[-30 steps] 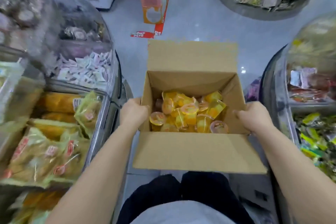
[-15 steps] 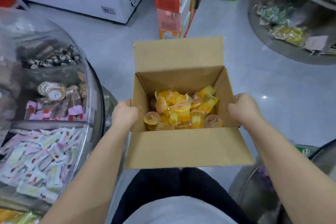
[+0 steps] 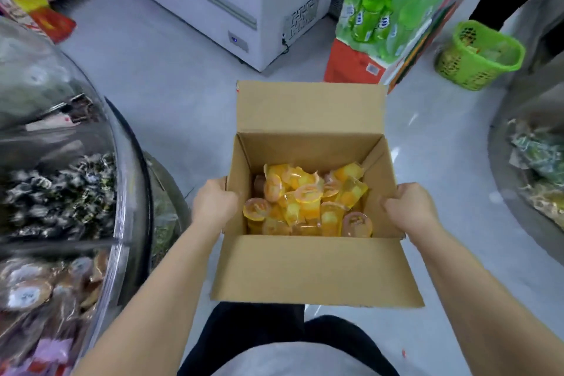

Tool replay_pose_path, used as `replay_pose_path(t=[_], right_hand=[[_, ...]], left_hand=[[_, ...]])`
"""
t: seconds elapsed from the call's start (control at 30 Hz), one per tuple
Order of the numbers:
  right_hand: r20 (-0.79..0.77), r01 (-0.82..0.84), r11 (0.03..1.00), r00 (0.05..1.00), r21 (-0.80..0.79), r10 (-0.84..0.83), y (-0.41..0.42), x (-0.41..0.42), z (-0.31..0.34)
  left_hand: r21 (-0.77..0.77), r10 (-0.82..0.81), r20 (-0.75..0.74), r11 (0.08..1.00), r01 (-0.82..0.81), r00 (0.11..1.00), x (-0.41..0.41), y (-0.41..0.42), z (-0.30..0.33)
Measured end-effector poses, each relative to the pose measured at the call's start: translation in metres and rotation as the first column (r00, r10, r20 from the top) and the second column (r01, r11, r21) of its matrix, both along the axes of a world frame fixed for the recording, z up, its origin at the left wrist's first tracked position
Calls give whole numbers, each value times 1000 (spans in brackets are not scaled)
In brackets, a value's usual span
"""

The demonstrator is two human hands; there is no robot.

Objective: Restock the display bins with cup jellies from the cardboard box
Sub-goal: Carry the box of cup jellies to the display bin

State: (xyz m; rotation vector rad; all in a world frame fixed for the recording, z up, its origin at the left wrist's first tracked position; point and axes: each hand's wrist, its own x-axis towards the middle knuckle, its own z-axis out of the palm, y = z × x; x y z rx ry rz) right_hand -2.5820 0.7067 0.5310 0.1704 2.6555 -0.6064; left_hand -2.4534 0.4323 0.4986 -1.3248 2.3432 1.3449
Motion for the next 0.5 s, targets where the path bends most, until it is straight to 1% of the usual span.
replay_pose_path(t=[0.1, 0.17, 0.23, 0.3, 0.4, 0.5], right_hand=[[-7, -102, 995, 995, 20, 102, -47, -74, 2], [-14, -201, 979, 979, 22, 202, -83, -119, -2], [-28, -326, 944, 944, 47, 328, -120, -161, -10], [-37, -455, 889, 889, 54, 457, -160, -199, -20], [-4, -647, 762, 762, 30, 647, -221, -256, -37], [64, -771, 637, 636, 13, 769, -283, -301, -51]], left_hand=[[1, 135, 5, 991, -135, 991, -43, -29, 4], [9, 228, -26, 974, -228, 973, -64, -44, 2], [23, 312, -29, 950, -312, 950, -81, -57, -6], [24, 411, -10, 912, -410, 912, -96, -70, -16], [1, 581, 12, 814, -581, 814, -124, -85, -26], [-33, 752, 28, 659, -751, 659, -146, -89, -31]])
